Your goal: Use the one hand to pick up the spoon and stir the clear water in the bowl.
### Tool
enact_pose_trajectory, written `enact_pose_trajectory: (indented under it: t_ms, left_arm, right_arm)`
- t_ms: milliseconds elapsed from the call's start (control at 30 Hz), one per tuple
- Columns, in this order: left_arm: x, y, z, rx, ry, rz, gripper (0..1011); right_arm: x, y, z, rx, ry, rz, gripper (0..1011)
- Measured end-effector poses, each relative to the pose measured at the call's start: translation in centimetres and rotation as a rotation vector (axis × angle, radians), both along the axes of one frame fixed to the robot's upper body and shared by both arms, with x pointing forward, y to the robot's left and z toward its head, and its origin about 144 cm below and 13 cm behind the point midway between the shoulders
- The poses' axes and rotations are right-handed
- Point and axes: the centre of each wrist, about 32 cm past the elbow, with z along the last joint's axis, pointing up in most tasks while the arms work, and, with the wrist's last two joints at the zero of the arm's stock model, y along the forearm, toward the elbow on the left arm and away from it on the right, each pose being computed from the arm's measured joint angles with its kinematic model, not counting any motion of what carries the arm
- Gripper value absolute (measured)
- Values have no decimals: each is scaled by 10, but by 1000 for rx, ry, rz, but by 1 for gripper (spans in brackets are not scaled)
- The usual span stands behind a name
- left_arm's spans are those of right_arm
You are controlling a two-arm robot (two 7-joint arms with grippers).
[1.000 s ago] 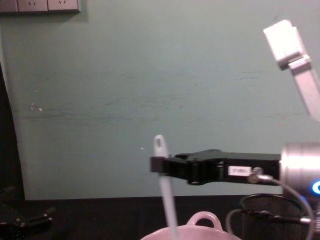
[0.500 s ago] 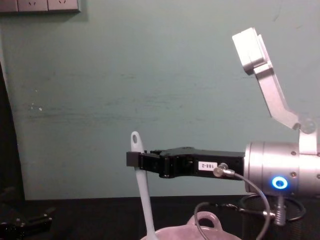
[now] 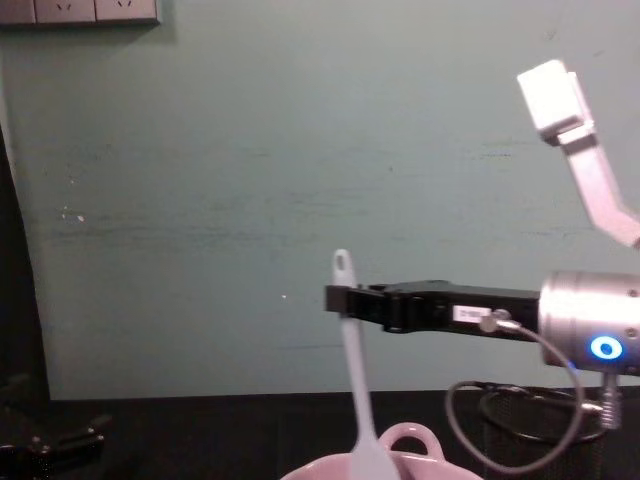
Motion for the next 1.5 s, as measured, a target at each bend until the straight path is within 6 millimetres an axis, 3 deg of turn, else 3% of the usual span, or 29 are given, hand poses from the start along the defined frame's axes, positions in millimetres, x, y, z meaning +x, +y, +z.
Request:
enact_pose_trajectory:
  t_ms: [267,400,533,767,1133,1500]
  left_arm:
    - [0,0,0,0,0,0,1005]
    - [0,0,0,0,0,0,1005]
    - [0,0,0,0,0,0,1005]
    - [0,0,0,0,0,0,1005]
    - [0,0,0,0,0,0,1005]
    - [0,0,0,0,0,0,1005]
  right_arm:
    - [-14,-23,-1,-21,4,-47,121]
    - [-23,-25,0,-25,0,-40,121]
    - [-32,-21,1,-21,-7,-18,121]
    - [-42,5,-4,-6,-4,56,121]
    - [-29,25,-7,20,-4,83,121]
    - [-13,10,-9,32,-10,-15,121]
